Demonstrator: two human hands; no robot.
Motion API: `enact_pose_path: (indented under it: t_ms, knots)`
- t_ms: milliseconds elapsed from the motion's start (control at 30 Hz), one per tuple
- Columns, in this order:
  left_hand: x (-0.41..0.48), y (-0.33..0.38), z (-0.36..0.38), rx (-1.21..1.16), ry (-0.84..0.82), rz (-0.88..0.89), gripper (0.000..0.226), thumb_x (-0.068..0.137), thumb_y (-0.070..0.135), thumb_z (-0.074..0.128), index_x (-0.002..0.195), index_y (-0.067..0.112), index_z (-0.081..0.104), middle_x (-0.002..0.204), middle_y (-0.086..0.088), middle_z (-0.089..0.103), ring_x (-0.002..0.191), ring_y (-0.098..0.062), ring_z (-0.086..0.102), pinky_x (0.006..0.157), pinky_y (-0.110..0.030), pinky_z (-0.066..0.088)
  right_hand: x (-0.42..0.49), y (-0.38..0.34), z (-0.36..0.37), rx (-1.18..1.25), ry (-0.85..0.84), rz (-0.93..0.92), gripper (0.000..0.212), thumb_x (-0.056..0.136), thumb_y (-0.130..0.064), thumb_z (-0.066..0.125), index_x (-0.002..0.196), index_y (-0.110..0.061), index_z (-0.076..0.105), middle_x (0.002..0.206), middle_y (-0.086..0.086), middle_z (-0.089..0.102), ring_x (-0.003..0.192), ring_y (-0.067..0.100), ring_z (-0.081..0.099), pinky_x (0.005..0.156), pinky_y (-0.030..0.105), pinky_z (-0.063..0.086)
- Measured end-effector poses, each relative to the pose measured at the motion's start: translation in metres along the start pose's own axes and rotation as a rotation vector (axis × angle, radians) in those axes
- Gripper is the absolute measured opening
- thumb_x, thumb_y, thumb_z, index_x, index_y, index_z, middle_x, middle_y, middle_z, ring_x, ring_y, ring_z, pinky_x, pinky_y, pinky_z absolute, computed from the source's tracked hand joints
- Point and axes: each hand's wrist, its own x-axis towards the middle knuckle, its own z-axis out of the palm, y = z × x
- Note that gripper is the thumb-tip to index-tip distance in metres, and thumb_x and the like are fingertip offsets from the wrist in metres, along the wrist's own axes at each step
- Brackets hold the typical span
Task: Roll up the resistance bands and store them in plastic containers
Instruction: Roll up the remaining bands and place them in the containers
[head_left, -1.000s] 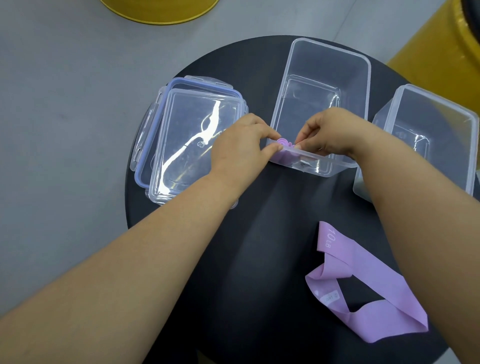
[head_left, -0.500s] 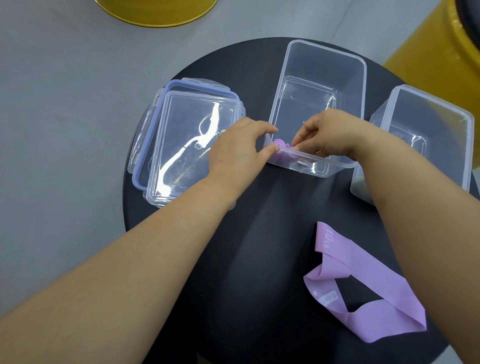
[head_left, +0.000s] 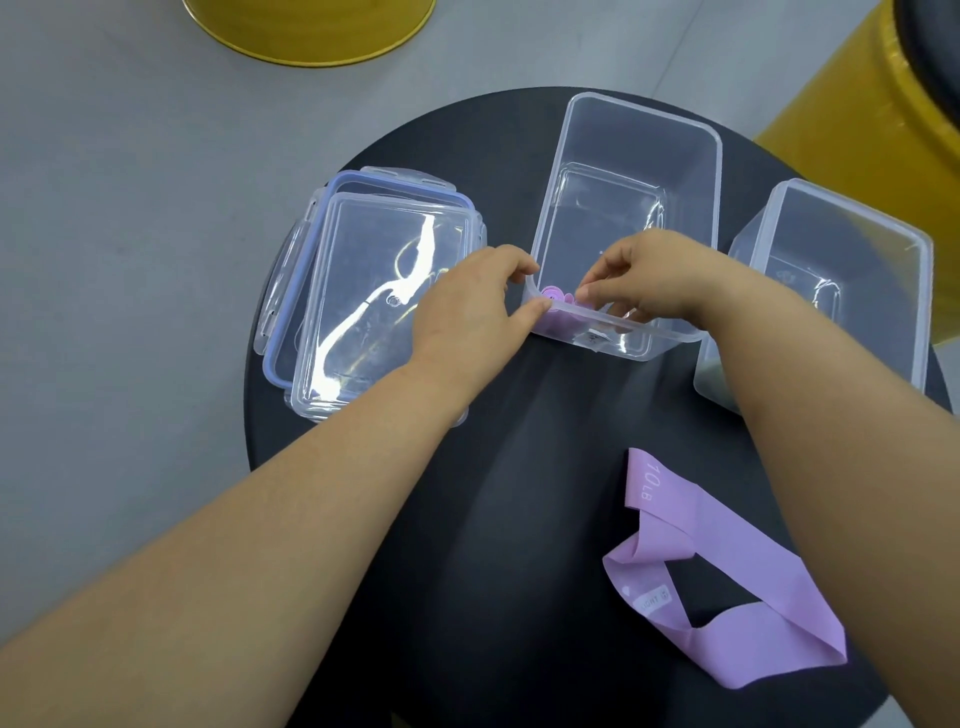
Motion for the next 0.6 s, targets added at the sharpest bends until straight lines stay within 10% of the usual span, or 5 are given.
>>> enact_pose_path:
  t_ms: [400, 600]
  knots:
    - [-0.018, 0.023, -0.018, 0.059, 0.011, -0.01, 0.011, 0.088, 0.03, 0.057, 0.09, 0.022, 0.065, 0.096, 0.006, 0.061, 0.08, -0.01, 0.05, 0.071, -0.023, 0.038, -0.072, 0.007, 0.022, 0.211, 0.384, -0.176, 0.006, 0.088, -0.023, 0.063, 0.088, -0.027, 0.067, 0.079, -0.008, 0.063, 0.068, 0.001, 0.051, 0.068, 0.014, 0.042]
    - [-0.065, 0.053, 0.006, 0.162, -0.585, 0.028, 0.015, 0.087, 0.035, 0.06, 0.097, 0.025, 0.066, 0.1, 0.011, 0.065, 0.099, -0.013, 0.058, 0.086, -0.032, 0.048, -0.134, 0.067, 0.081, -0.047, 0.184, 0.074, 0.036, 0.074, -0.041, 0.075, 0.105, -0.026, 0.063, 0.1, -0.006, 0.057, 0.091, 0.011, 0.056, 0.082, 0.029, 0.045]
